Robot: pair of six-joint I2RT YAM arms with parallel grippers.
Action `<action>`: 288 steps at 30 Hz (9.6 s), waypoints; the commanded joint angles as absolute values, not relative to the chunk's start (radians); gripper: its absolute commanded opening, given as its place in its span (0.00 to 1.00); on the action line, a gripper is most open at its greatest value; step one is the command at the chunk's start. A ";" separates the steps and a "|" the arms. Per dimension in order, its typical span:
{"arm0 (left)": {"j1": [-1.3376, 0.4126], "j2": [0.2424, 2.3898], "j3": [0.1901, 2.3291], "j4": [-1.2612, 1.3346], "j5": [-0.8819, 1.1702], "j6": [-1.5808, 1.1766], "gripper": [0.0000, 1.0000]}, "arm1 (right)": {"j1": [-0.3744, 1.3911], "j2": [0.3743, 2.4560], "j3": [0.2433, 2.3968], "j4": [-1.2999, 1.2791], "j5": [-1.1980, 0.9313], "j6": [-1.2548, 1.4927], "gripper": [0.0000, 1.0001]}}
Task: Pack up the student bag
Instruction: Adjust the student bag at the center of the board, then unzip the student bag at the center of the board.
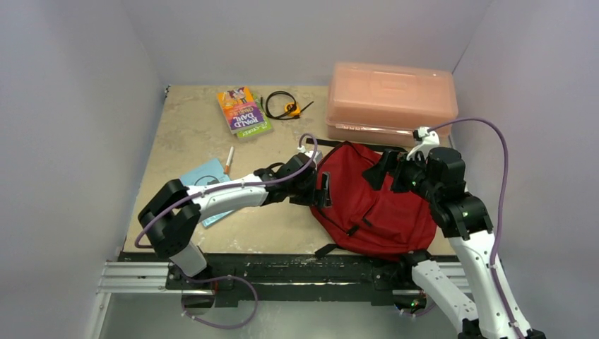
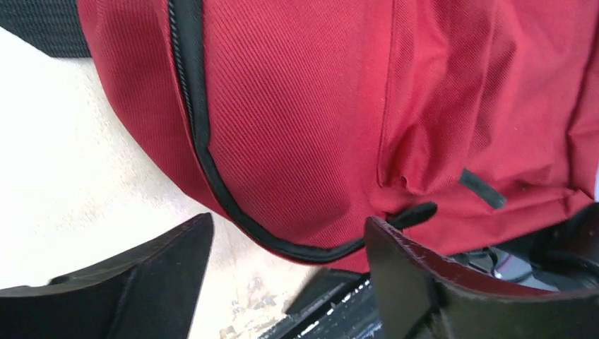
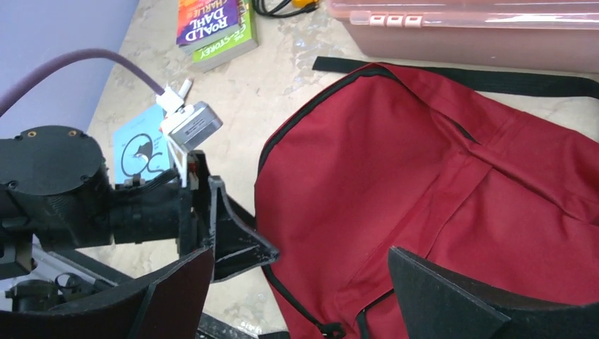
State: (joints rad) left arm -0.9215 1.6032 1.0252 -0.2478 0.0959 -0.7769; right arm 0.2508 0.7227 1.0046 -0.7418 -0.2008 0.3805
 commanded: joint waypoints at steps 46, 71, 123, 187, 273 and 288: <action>-0.765 0.823 1.006 -0.264 0.050 -0.262 0.00 | 1.070 1.023 0.690 0.052 -0.066 0.381 0.52; -0.765 1.007 1.273 -0.337 0.280 -0.010 0.00 | 1.070 0.831 0.873 -0.153 -0.203 0.401 0.49; -0.764 1.068 1.414 -0.668 -0.179 -0.303 0.71 | 1.065 0.975 0.963 -0.076 0.057 0.691 0.00; -0.933 0.964 0.852 -0.679 -0.056 -0.631 0.58 | 1.370 1.226 0.702 -0.006 0.293 0.320 0.63; -0.708 0.804 0.973 -0.903 -0.523 -0.816 0.00 | 1.401 1.261 0.529 0.472 0.211 -0.156 0.00; -0.474 0.800 0.969 -0.588 -0.019 -0.517 0.00 | 1.359 0.903 0.317 0.471 0.263 -0.095 0.00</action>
State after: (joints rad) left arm -0.4782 0.8261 0.9436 -0.7357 -0.2749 -0.5941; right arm 1.3647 0.9329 0.3050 0.4294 0.2443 -0.1226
